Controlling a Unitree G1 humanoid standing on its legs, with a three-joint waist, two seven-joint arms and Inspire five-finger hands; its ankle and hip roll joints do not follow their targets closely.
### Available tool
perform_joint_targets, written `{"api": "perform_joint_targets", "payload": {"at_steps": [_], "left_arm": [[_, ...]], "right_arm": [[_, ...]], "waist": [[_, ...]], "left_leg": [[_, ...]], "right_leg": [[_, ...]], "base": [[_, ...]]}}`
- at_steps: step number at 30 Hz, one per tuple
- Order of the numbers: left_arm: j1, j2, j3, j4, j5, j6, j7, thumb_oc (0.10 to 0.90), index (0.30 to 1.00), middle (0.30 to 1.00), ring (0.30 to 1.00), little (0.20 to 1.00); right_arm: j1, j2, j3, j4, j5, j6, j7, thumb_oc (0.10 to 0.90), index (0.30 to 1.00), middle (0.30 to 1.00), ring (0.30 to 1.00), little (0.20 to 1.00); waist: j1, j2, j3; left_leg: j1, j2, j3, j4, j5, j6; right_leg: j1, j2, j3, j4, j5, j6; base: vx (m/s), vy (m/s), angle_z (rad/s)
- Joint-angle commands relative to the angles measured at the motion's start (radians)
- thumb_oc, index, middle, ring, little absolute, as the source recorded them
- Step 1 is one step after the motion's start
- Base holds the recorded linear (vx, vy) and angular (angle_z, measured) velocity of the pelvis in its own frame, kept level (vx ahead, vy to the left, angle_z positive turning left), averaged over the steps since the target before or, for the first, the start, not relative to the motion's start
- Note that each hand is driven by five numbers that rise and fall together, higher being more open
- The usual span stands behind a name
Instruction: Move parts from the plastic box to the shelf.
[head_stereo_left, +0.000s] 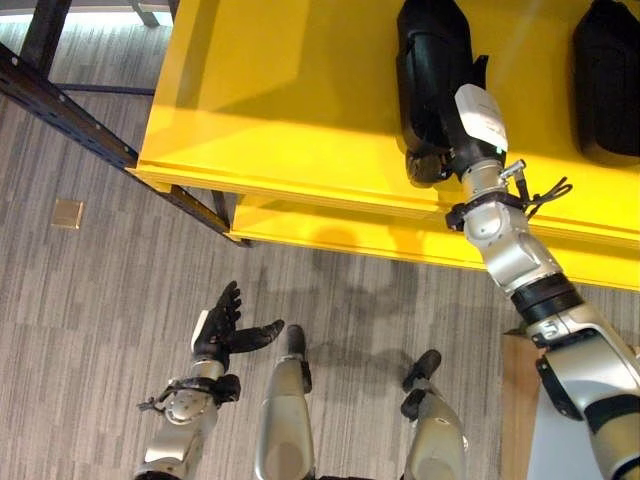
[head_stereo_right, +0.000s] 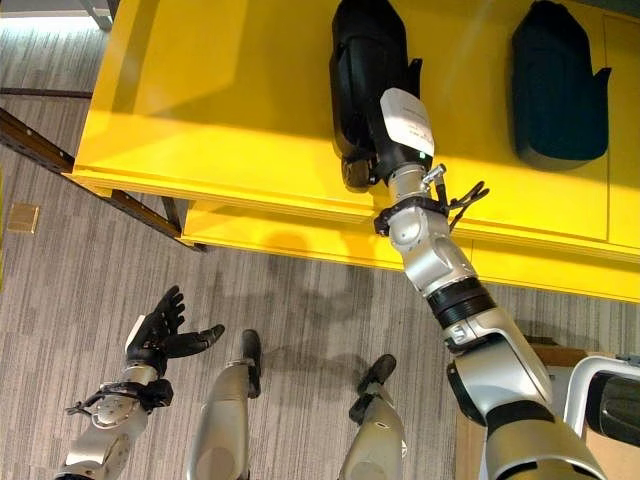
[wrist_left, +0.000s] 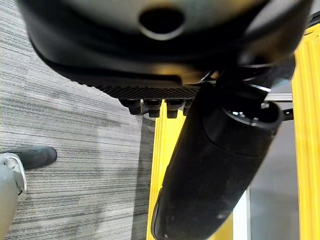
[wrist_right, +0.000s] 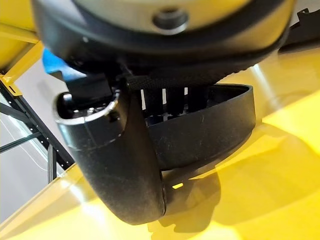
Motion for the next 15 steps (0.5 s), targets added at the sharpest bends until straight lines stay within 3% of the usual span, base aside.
{"api": "perform_joint_targets", "payload": {"at_steps": [1,15], "left_arm": [[0.045,0.092,0.011,-0.109,-0.011,-0.102,0.008,0.9,1.0,1.0,1.0,1.0],[0.044,0.092,0.007,-0.11,-0.019,-0.107,0.013,0.9,1.0,1.0,1.0,1.0]], "right_arm": [[-0.165,-0.022,0.033,0.027,0.008,-0.036,-0.039,0.4,0.3,0.3,0.3,0.3],[-0.193,-0.015,0.046,0.086,0.01,-0.033,-0.045,0.4,0.3,0.3,0.3,0.3]], "waist": [[0.054,-0.011,-0.05],[0.063,-0.004,-0.047]], "left_leg": [[0.059,0.01,-0.022,-0.052,-0.044,-0.009],[0.048,0.004,-0.023,-0.055,-0.039,-0.008]], "right_leg": [[0.063,-0.055,0.042,0.123,-0.047,0.085],[0.063,-0.053,0.035,0.114,-0.04,0.088]], "base": [[0.0,0.0,0.0],[0.0,0.0,0.0]]}}
